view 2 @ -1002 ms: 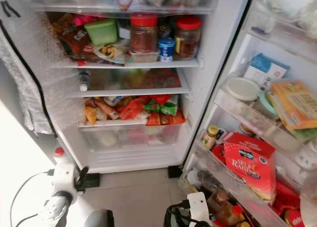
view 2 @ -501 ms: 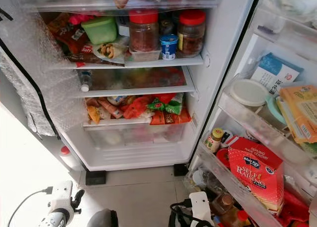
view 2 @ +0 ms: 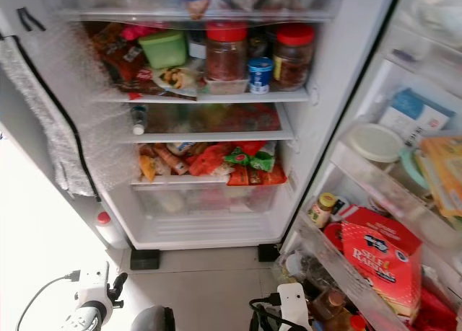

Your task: Restocking fridge

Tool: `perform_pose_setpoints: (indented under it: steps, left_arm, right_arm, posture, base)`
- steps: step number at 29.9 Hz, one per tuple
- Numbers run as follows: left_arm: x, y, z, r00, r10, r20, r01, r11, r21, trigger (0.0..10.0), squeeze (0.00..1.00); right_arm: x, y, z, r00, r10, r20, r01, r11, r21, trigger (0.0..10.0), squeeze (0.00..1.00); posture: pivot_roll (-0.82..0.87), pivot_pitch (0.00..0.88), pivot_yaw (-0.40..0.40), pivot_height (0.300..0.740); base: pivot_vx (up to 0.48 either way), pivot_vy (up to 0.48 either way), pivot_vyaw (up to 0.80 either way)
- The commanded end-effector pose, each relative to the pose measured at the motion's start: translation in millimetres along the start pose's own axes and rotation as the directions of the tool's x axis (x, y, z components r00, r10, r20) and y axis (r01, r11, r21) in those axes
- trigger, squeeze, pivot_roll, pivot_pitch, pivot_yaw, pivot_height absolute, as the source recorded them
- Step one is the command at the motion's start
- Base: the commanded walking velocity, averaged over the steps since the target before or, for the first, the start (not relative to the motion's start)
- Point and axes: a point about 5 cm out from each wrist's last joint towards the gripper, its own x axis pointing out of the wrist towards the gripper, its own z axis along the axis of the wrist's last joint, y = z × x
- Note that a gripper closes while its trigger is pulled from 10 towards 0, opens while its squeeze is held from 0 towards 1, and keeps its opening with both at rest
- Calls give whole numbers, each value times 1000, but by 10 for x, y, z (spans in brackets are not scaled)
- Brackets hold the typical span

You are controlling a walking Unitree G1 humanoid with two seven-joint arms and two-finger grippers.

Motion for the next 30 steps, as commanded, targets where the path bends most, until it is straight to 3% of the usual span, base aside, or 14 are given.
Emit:
perform_pose_setpoints:
  steps: [1,22,30]
  left_arm:
    - [-7,-7,-23,1000,2,-7,-2,1000,-4,10000,0]
    - [-5,-31,-28,1000,-12,-8,12,1000,-7,10000,0]
    - [1,42,-14,1000,7,-7,-7,1000,-4,10000,0]
  right_arm:
    - [-32,-17,-102,999,-9,-40,9,1000,18,10000,0]
    - [-41,-3,-139,999,-11,-53,12,1000,21,10000,0]
    - [-36,0,-130,999,-15,-52,16,999,28,10000,0]
  posture:
    - [18,72,-19,648]
    - [20,30,-7,648]
    - [21,41,-8,648]
  base:
    - [0,315,0]
    - [0,327,0]
    - [0,325,0]
